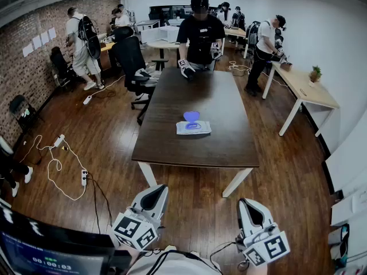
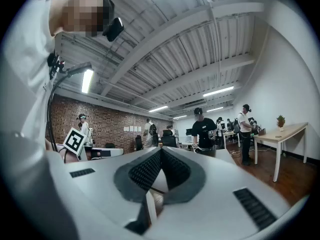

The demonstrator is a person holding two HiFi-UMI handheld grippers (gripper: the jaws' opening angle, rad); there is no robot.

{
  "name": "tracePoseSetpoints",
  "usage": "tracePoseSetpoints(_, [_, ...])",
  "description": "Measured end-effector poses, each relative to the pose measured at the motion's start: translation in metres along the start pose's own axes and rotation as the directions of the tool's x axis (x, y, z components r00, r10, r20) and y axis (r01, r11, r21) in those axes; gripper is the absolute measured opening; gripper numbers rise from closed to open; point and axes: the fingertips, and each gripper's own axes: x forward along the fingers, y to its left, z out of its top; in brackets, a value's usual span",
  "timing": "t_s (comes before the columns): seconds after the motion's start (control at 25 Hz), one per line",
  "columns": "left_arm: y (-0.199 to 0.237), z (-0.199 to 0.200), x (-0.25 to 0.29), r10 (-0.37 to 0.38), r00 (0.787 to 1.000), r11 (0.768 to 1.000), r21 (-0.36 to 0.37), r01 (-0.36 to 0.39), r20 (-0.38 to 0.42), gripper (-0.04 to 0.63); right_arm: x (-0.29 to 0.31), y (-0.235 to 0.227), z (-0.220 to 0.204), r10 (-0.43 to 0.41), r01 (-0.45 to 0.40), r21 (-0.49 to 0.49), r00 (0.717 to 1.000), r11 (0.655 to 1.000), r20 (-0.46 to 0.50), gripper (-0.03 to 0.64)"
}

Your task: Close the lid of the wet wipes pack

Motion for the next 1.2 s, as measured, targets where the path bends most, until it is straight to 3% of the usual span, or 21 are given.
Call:
tracePoseSetpoints(0.68, [-0.011, 0.005, 0.001, 0.028, 0.999, 1.000, 0.007, -0.028, -0.021, -0.002, -0.008, -0.006, 0.001, 0.016, -0.016, 0.003, 1.000, 1.000, -0.003, 0.006])
tracePoseSetpoints(0.92, [-0.029, -0.014, 0.000, 0.060, 0.998, 0.998, 0.005, -0.060, -0.021, -0.002, -0.026, -0.016, -0.012, 0.053, -0.053, 0.029, 0.999, 0.998, -0.011, 0.006])
tracePoseSetpoints(1.2, [-0.018, -0.031, 0.005, 0.094, 0.994, 0.995, -0.020, -0.095, -0.054, -0.003, -0.011, -0.029, -0.026, 0.068, -0.066, 0.049, 0.997, 0.997, -0.036, 0.006])
